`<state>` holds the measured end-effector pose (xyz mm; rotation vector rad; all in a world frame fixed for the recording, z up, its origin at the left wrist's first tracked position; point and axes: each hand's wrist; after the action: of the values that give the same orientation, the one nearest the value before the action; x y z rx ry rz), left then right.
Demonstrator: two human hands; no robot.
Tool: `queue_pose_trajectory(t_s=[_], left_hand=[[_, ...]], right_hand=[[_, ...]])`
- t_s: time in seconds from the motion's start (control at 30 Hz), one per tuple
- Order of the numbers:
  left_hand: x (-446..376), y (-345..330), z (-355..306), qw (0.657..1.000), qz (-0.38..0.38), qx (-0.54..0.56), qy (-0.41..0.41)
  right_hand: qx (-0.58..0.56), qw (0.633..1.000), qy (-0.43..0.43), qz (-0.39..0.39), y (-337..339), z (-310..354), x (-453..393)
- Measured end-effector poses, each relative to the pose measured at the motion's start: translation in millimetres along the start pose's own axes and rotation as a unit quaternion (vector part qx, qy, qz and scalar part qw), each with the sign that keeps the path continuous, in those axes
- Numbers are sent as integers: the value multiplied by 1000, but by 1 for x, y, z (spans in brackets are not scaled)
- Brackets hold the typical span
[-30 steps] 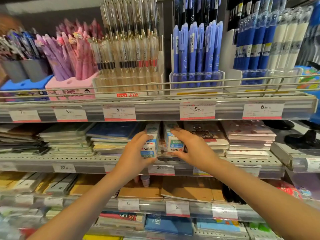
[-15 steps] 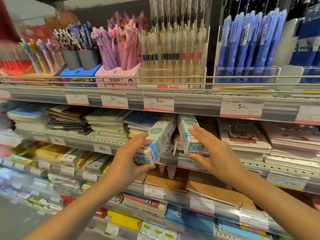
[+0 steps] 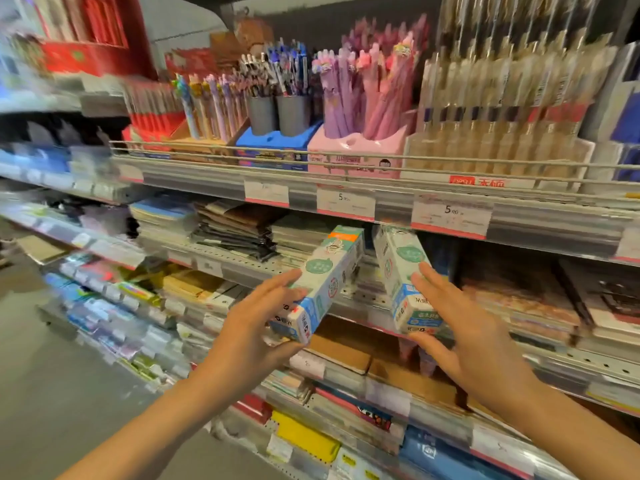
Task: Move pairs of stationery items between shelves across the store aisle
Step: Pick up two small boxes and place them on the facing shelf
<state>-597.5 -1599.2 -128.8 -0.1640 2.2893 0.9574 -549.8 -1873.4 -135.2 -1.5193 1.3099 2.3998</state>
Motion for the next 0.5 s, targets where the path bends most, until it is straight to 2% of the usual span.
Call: queue_pose_trajectory(t_s=[0.2, 0.5], left_hand=[[20, 59, 44, 998, -38, -50, 21], [56, 179, 124, 978, -108, -165, 68]], right_hand=[[-40, 998, 51, 10, -67, 35, -39], [-139, 979, 149, 28, -188, 127, -122]])
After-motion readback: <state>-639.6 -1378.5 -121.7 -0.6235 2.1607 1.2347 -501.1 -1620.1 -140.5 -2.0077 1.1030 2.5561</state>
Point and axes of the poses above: each hand's wrist, its own x-axis away from the middle knuckle, its own y-axis out of the back of the hand, z = x × y, and after that the axes turned 3 degrees about -z, right-handed
